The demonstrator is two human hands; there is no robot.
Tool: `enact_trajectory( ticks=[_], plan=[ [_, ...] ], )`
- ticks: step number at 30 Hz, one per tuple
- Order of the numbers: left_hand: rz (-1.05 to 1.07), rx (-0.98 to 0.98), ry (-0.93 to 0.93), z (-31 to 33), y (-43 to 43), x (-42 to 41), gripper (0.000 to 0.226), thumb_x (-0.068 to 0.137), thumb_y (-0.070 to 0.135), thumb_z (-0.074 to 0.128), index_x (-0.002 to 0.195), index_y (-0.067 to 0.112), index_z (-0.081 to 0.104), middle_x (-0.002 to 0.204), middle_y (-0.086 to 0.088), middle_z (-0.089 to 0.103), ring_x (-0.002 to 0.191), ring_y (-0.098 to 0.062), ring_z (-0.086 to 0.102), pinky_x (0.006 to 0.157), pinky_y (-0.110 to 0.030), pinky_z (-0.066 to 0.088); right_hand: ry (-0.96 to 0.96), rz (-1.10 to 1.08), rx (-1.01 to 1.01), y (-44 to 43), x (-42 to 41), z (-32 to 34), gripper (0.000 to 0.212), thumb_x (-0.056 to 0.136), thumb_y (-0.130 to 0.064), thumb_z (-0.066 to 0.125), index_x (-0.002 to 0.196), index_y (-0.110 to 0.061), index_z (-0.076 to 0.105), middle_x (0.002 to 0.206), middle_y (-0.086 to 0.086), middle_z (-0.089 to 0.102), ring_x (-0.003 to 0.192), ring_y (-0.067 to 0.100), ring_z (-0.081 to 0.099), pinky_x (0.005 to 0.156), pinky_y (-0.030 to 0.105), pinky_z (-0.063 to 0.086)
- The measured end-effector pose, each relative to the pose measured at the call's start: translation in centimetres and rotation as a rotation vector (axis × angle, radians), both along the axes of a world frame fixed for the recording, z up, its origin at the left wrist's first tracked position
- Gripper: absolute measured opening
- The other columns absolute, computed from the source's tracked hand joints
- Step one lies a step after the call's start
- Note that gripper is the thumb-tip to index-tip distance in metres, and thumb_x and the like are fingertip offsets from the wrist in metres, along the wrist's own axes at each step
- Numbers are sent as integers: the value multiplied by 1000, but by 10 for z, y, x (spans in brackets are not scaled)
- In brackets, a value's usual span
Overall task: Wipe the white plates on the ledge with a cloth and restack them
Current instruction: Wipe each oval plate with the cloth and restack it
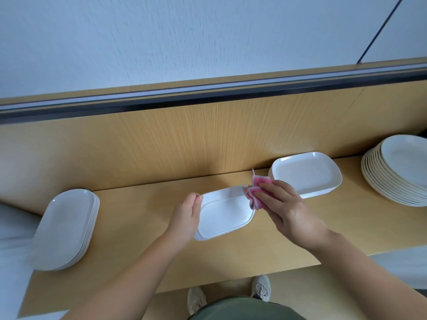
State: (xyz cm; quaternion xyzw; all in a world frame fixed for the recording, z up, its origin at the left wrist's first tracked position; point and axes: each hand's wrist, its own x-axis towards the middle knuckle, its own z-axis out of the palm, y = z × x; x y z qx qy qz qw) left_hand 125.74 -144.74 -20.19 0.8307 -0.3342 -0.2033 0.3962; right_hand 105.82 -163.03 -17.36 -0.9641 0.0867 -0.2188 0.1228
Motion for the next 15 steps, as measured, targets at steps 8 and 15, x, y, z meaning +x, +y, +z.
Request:
enact_trajectory(
  ticks=[8, 15],
  plan=[
    [16, 149, 173, -4, -1, 15, 31, 101, 32, 40, 76, 16, 47, 69, -3, 47, 65, -17, 44, 61, -32, 35, 69, 51, 29, -5, 7, -13, 34, 98, -22, 51, 128, -11, 63, 131, 7, 59, 119, 35, 54, 96, 46, 48],
    [-147, 397, 204, 0, 3, 31, 59, 90, 23, 62, 145, 20, 40, 133, 3, 54, 115, -15, 55, 85, -26, 47, 122, 132, 22, -8, 30, -21, 31, 98, -22, 49, 123, -13, 65, 125, 4, 61, 112, 32, 55, 92, 43, 50]
  ],
)
